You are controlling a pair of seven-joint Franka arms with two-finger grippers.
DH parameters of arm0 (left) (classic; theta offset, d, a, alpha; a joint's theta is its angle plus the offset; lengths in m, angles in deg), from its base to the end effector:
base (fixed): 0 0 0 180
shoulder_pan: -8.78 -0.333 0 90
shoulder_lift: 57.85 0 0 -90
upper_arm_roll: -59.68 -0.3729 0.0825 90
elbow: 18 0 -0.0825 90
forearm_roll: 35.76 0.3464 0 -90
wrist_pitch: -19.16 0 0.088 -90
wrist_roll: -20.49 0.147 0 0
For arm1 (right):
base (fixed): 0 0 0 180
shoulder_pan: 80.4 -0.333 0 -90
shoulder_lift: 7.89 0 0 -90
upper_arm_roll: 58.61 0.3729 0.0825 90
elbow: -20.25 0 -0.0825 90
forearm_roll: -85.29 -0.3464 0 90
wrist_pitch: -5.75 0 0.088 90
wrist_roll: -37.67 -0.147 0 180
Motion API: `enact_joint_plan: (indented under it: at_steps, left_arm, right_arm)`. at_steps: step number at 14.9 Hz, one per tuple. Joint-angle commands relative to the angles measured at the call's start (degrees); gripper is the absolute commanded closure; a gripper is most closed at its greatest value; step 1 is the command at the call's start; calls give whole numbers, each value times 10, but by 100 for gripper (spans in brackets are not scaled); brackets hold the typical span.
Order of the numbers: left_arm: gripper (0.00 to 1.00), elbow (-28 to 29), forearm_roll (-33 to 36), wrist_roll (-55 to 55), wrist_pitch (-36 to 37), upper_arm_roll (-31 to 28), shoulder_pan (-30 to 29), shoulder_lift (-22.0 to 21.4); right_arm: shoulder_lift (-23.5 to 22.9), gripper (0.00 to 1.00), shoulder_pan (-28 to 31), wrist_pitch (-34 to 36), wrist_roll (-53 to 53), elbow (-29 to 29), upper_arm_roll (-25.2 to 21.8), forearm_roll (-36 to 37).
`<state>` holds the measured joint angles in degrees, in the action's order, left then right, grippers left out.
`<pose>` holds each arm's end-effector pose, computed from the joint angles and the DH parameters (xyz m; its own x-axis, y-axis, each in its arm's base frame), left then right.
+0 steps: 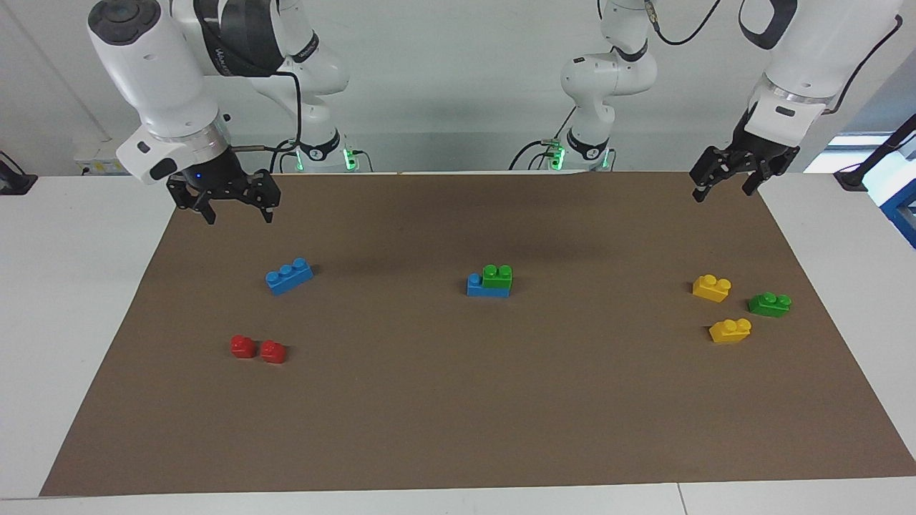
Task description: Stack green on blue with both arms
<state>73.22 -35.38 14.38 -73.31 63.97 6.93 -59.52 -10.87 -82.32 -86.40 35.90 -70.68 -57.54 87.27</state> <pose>0.5123 -0.0216 0.6510 0.9966 0.0637 0.0515 0.0640 -0.9979 -0.0033 0.5360 0.0227 0.6102 0.9993 0.0226 -0.0297 0.0236 -0.9991 0.0344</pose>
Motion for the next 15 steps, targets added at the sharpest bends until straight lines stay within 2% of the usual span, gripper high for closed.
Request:
enact_joint_plan:
  at_steps: [1,4,9,15]
  left_arm:
    - [0,-3,-5,10,-12,-7,4,2]
    - [0,-2,-5,45,-17,-7,-3,2]
    - [0,0,-6,46,-23,-7,-3,2]
    - [0,0,-6,46,-18,-7,-4,1]
  right_arm:
    - [15,0,3,5,-17,-17,6,7]
    - [16,0,6,12,-17,-17,7,2]
    - [16,0,8,11,-26,-17,6,-28]
    - [16,0,9,8,-26,-18,6,-28]
